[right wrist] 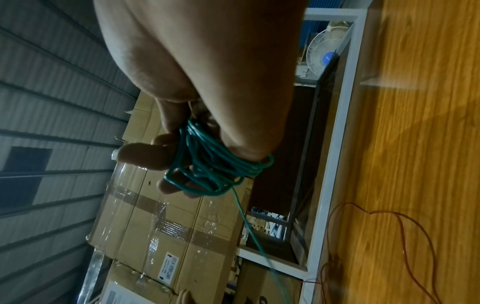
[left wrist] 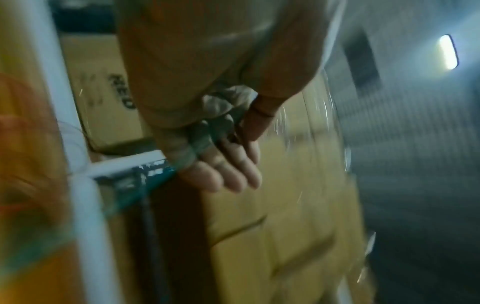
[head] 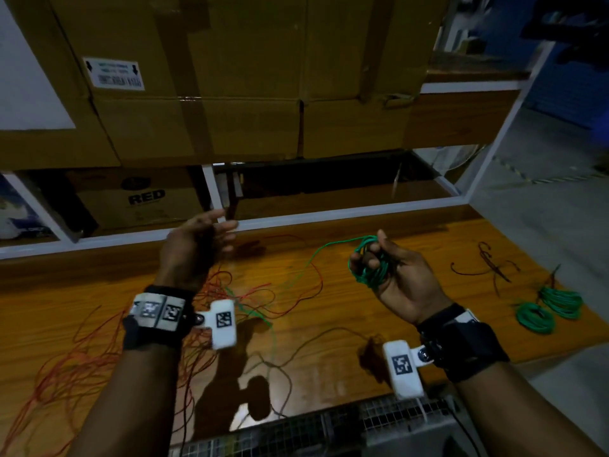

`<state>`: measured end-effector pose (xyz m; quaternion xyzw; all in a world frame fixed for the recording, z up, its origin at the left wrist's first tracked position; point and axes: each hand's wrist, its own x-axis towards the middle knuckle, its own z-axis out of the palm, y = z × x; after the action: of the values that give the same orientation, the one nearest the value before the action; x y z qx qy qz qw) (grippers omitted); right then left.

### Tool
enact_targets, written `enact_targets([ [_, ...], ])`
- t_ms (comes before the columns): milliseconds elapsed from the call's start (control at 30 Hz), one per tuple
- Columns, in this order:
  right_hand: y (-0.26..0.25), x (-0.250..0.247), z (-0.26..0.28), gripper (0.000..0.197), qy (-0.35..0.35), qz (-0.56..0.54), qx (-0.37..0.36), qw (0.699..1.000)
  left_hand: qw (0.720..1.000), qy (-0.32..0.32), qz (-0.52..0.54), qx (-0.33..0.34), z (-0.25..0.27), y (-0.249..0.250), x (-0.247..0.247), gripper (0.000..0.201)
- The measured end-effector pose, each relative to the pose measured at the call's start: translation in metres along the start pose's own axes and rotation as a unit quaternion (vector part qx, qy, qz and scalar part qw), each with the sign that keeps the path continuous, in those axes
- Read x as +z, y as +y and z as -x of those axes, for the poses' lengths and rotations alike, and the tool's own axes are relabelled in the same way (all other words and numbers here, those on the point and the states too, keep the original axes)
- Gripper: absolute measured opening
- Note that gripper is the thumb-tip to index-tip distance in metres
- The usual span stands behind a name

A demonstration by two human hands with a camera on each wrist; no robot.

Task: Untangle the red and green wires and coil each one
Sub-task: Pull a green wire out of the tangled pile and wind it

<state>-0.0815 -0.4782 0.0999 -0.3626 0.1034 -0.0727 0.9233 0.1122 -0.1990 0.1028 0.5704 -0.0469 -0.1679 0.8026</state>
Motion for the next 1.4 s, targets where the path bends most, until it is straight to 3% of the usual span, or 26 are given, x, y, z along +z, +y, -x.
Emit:
enact_targets([
  [67,-0.001,-0.002,0.0,0.035,-0.001,-0.001,-0.002,1.0,0.999,-0.012,-0.041,0.03,0.004,0.02,-0.002,0.035],
  [167,0.001,-0.003,-0.001,0.037,-0.004,0.011,0.003,1.0,0.973,-0.04,-0.2,0.11,0.016,0.027,0.017,0.027],
  [267,0.003,0.002,-0.002,0.04,-0.009,0.012,0.02,1.0,0.931,-0.199,-0.287,0.108,0.033,-0.015,0.063,0.045],
  [367,0.004,0.013,0.0,0.041,-0.031,0.022,0.035,0.999,0.897,-0.303,-0.315,0.06,0.038,-0.087,0.106,0.059],
  [400,0.005,0.017,0.003,0.041,-0.039,0.026,0.037,0.998,0.9,-0.316,-0.296,0.055,0.04,-0.105,0.117,0.051],
  [500,0.003,0.019,0.007,0.044,-0.076,-0.024,0.032,0.996,0.942,-0.283,-0.181,0.014,0.052,-0.133,0.134,0.017],
  [567,-0.002,0.018,0.006,0.042,-0.085,-0.086,-0.004,0.993,0.951,-0.276,-0.137,-0.022,0.062,-0.137,0.135,0.026],
  [633,-0.007,0.021,0.002,0.039,-0.07,-0.109,-0.076,0.989,0.943,-0.295,-0.149,-0.029,0.066,-0.143,0.132,0.029],
  [700,-0.013,0.023,-0.005,0.036,-0.03,-0.01,-0.176,0.984,0.925,-0.322,-0.2,-0.012,0.07,-0.144,0.129,0.03],
  [733,-0.015,0.022,-0.009,0.036,0.005,0.114,-0.236,0.965,0.915,-0.333,-0.229,-0.001,0.071,-0.142,0.128,0.033],
  [767,-0.013,0.016,-0.015,0.035,0.04,0.279,-0.29,0.915,0.908,-0.34,-0.246,0.006,0.072,-0.14,0.127,0.035],
  [833,-0.004,0.001,-0.022,0.034,0.047,0.565,-0.329,0.755,0.901,-0.352,-0.253,0.022,0.07,-0.133,0.124,0.03],
  [900,0.005,-0.014,-0.025,0.042,-0.01,0.718,-0.279,0.638,0.895,-0.362,-0.256,0.04,0.068,-0.121,0.121,0.021],
  [967,0.008,-0.025,-0.02,0.046,-0.068,0.778,-0.203,0.59,0.899,-0.373,-0.228,0.026,0.066,-0.11,0.114,0.019],
  [1033,0.005,-0.032,-0.012,0.054,-0.101,0.79,-0.125,0.592,0.916,-0.359,-0.175,-0.023,0.061,-0.104,0.104,0.019],
  [1100,0.002,-0.035,-0.006,0.066,-0.129,0.777,-0.042,0.614,0.929,-0.344,-0.103,-0.096,0.057,-0.101,0.094,0.027],
  [1167,0.005,-0.039,-0.003,0.066,-0.158,0.751,0.029,0.64,0.916,-0.357,-0.031,-0.181,0.055,-0.098,0.087,0.046],
  [1300,0.009,-0.055,-0.003,0.072,-0.12,0.682,0.048,0.72,0.879,-0.363,0.125,-0.282,0.054,-0.098,0.08,0.087],
  [1400,0.011,-0.059,-0.001,0.06,-0.088,0.638,0.055,0.763,0.863,-0.341,0.219,-0.301,0.055,-0.105,0.074,0.108],
])
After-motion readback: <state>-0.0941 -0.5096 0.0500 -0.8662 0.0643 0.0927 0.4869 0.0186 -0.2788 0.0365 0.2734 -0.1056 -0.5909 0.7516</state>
